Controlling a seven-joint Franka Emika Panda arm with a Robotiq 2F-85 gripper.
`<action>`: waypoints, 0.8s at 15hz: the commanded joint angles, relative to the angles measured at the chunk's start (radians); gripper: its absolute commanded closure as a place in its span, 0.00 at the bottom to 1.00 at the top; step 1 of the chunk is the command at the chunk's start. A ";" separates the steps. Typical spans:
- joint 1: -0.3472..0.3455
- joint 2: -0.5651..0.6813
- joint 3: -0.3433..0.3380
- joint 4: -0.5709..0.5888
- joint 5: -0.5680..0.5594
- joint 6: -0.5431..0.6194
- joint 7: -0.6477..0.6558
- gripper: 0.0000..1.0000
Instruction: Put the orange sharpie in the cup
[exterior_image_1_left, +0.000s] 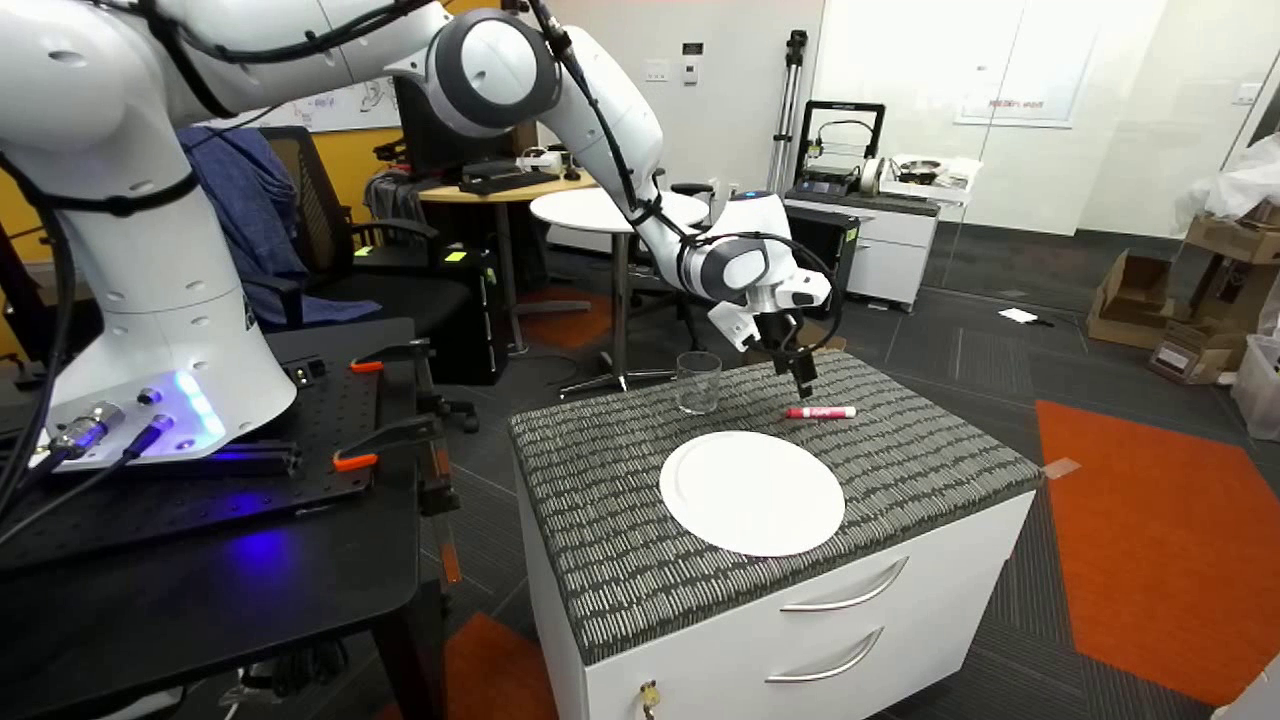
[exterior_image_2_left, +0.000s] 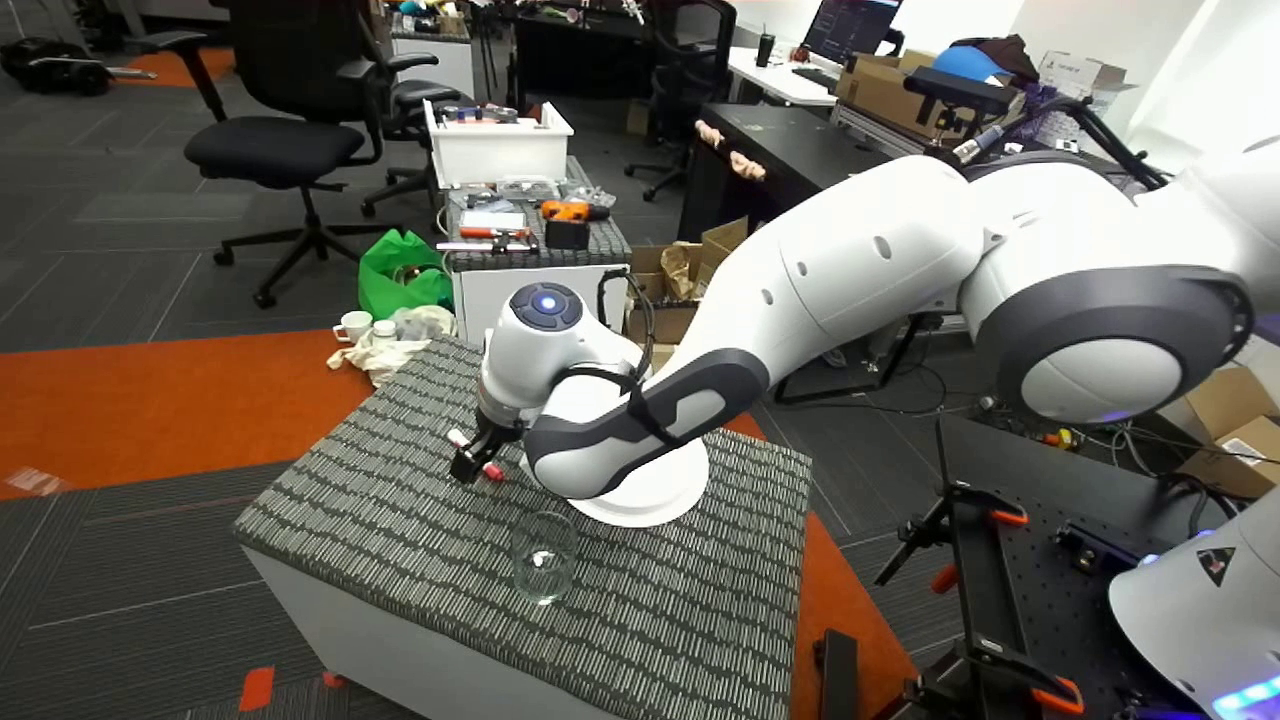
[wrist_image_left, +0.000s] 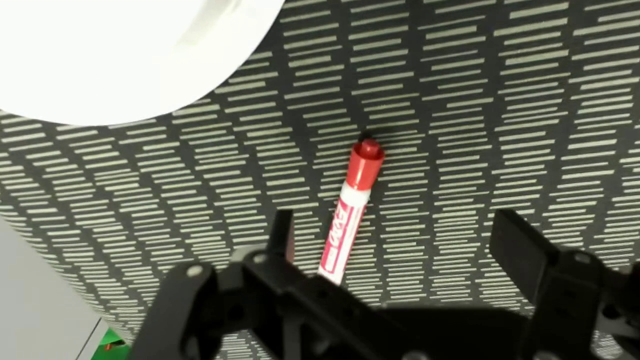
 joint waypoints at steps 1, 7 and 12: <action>0.063 0.062 -0.109 0.060 -0.006 0.027 0.157 0.00; 0.056 0.104 -0.117 0.115 0.000 0.000 0.204 0.00; 0.026 0.145 -0.105 0.178 0.006 -0.006 0.192 0.00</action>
